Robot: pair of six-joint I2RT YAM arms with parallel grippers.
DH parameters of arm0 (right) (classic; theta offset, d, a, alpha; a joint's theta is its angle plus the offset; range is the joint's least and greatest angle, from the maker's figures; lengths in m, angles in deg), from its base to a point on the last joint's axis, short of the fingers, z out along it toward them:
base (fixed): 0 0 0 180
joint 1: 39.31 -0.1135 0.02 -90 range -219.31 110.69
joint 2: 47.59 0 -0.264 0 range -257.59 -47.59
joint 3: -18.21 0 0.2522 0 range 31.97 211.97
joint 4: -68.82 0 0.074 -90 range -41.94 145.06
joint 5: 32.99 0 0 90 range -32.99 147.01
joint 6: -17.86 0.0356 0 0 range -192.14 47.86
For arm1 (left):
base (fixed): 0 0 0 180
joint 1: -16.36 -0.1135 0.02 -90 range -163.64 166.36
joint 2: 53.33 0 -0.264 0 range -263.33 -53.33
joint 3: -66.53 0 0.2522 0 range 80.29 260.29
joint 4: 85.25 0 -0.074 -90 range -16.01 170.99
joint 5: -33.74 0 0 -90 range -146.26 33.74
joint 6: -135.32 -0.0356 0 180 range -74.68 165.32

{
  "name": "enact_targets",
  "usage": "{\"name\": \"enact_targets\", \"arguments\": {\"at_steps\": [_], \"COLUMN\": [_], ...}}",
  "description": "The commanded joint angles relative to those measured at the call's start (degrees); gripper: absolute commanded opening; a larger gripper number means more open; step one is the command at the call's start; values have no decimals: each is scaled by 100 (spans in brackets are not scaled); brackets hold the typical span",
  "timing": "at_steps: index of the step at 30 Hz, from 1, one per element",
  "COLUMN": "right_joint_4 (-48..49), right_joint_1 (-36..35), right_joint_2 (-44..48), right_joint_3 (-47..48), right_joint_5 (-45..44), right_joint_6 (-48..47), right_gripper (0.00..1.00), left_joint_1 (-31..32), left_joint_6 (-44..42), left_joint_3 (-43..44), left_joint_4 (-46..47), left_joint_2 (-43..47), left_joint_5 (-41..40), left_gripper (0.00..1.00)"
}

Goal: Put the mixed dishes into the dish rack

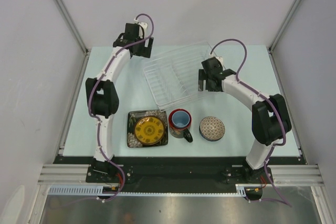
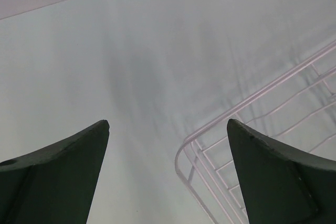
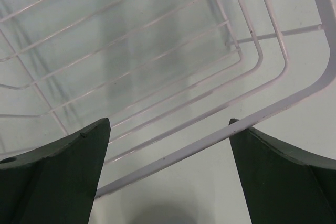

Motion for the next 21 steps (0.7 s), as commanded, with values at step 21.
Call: {"name": "enact_targets", "arguments": {"at_steps": [21], "right_joint_4": [-5], "right_joint_1": [947], "right_joint_2": [-650], "right_joint_3": [2736], "right_joint_5": [427], "right_joint_6": [-1269], "right_gripper": [100], "left_joint_1": [-103], "left_joint_6": [699], "left_joint_3": [-4031], "left_joint_4": [-87], "left_joint_2": [3191], "left_joint_5": [1207], "left_gripper": [100]}}
